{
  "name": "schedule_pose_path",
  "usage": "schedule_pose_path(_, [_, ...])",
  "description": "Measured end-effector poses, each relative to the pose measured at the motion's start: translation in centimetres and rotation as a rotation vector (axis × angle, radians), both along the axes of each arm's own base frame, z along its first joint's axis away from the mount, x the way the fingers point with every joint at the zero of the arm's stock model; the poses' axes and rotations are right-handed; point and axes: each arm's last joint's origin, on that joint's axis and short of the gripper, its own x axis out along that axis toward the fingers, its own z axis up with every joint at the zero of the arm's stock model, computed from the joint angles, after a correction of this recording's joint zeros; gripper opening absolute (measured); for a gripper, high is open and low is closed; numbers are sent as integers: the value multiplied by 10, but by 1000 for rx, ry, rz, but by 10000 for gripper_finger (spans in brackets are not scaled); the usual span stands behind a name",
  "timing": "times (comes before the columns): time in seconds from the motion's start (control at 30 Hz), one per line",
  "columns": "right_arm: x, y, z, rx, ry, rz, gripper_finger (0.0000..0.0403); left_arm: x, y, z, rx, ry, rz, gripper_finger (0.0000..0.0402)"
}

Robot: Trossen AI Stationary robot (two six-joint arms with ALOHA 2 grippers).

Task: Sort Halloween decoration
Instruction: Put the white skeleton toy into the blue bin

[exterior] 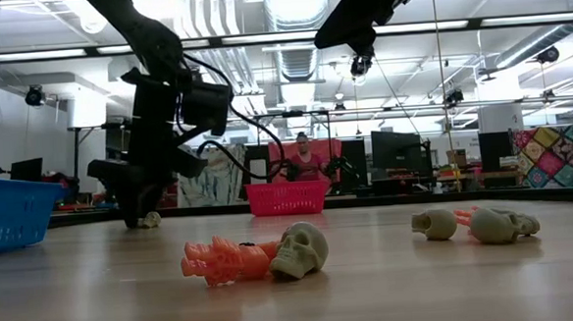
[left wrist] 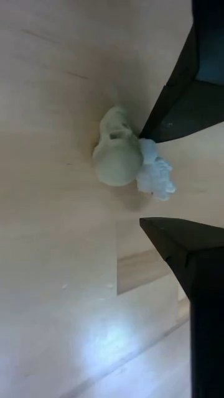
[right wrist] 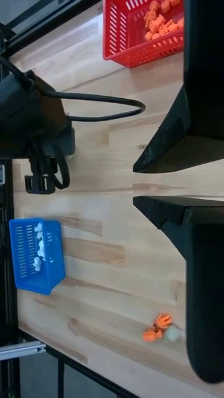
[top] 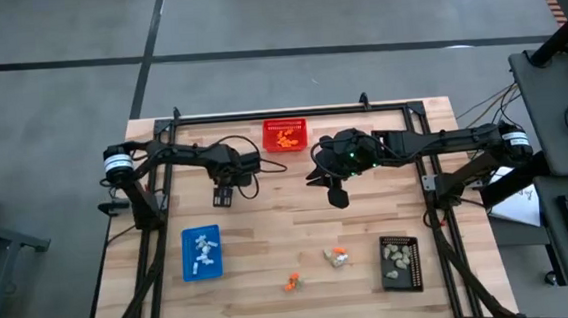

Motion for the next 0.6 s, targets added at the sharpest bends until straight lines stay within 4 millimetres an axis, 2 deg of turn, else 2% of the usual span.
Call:
schedule_pose_path(0.17, [0,0,0,0,0,0,59,1,0,-4,-11,16,-1,150])
schedule_pose_path(0.47, [0,0,0,0,0,0,59,0,-1,-1,-8,10,12,20])
schedule_pose_path(0.6, [0,0,0,1,0,0,61,-3,0,4,16,-4,28,9])
